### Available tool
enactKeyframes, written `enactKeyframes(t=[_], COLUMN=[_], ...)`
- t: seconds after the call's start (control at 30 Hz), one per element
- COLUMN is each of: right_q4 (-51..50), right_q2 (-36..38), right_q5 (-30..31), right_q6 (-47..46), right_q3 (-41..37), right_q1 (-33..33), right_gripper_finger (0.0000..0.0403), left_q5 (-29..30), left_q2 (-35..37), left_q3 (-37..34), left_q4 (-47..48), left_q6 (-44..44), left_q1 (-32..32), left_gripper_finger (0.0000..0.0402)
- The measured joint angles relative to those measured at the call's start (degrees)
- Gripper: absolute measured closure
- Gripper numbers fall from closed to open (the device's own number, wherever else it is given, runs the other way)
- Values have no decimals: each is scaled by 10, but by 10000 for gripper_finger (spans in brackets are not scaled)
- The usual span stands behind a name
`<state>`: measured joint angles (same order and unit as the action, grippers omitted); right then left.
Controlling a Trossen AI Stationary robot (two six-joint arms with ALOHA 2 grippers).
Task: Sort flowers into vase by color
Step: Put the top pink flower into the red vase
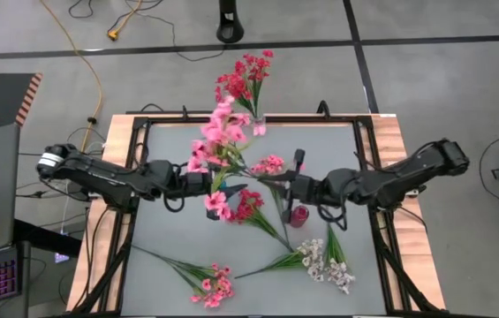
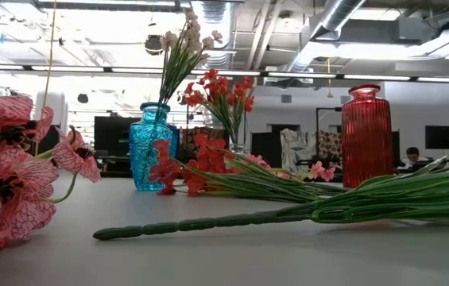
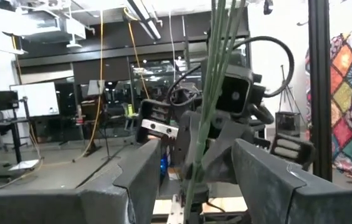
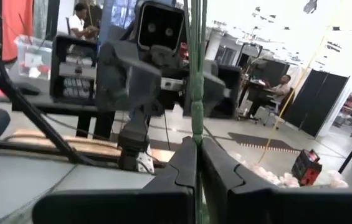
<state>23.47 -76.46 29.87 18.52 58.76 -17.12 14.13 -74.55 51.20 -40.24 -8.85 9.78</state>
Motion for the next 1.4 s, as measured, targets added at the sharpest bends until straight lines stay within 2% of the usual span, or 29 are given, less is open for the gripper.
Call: enactKeyframes(t=[0.17, 0.4, 0.53, 0.8, 0.97, 1.13, 1.4], right_q4=[36, 69, 71, 79, 78, 63, -28], right_q2=[-28, -55, -58, -58, -58, -52, 0], right_q5=[0, 0, 0, 0, -1, -1, 1], right_q6=[0, 0, 0, -1, -6, -4, -27], right_q3=[0, 0, 0, 0, 0, 0, 2], right_q1=[0, 2, 4, 11, 11, 11, 10], right_gripper_finger=[367, 367, 367, 367, 364, 329, 231], left_q5=[-23, -23, -18, -12, -10, 3, 15], left_q2=[-24, -35, -35, -35, -35, -35, -35], left_q3=[22, 31, 31, 31, 31, 31, 31], left_q4=[0, -3, 1, 7, 11, 34, 85], left_q6=[0, 0, -2, -1, 0, 5, 16], left_q1=[0, 0, 0, 0, 0, 0, 0], left_gripper_finger=[214, 221, 260, 385, 389, 394, 394])
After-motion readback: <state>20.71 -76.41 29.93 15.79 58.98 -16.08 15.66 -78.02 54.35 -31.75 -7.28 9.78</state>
